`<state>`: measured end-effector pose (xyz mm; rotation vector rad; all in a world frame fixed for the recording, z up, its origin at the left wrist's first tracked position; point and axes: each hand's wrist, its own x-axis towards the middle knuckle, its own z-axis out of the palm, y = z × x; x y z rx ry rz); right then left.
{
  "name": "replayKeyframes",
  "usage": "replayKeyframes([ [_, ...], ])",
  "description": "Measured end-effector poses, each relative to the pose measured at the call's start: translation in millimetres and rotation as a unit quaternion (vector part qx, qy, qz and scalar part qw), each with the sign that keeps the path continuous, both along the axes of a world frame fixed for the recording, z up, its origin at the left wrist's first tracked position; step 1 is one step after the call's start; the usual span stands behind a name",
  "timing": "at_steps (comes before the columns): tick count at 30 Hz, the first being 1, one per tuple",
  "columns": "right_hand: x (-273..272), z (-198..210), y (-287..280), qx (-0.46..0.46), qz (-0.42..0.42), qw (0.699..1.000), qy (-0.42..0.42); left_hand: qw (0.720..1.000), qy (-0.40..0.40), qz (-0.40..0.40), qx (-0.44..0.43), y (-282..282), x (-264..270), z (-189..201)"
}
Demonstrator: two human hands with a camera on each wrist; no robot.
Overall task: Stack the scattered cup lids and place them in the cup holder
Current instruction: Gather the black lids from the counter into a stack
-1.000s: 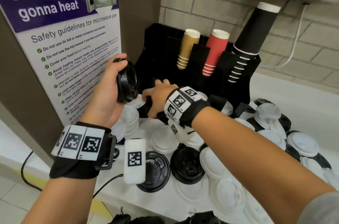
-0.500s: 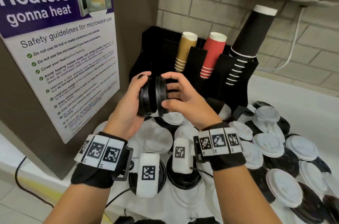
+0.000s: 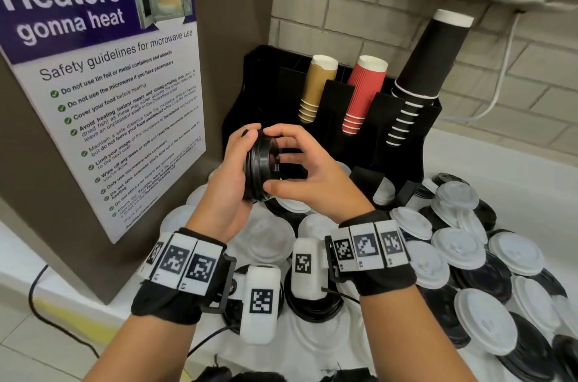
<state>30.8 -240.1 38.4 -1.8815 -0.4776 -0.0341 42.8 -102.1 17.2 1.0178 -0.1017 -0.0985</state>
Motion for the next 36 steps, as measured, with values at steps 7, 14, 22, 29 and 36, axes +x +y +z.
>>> replayKeyframes([
  [7, 1, -2, -1, 0.014, -0.005, 1.0, 0.027, 0.998, 0.007, -0.054, 0.015, 6, -2, -4],
  [14, 13, 13, 11, -0.122, -0.02, 0.991, -0.049, 0.999, -0.001, 0.007, 0.039, 30, 8, 8],
  [22, -14, -15, 63, -0.649, 0.302, 0.688, -0.121, 0.994, -0.02, 0.05, 0.093, 56, 23, 33],
  [29, -29, -42, 69, -0.706, 0.382, 0.579, -0.142, 0.996, -0.031, 0.026, 0.084, 61, 20, 34],
  [36, -29, -38, 66, -0.665, 0.371, 0.641, -0.099, 0.994, -0.057, 0.023, 0.093, 59, 20, 40],
])
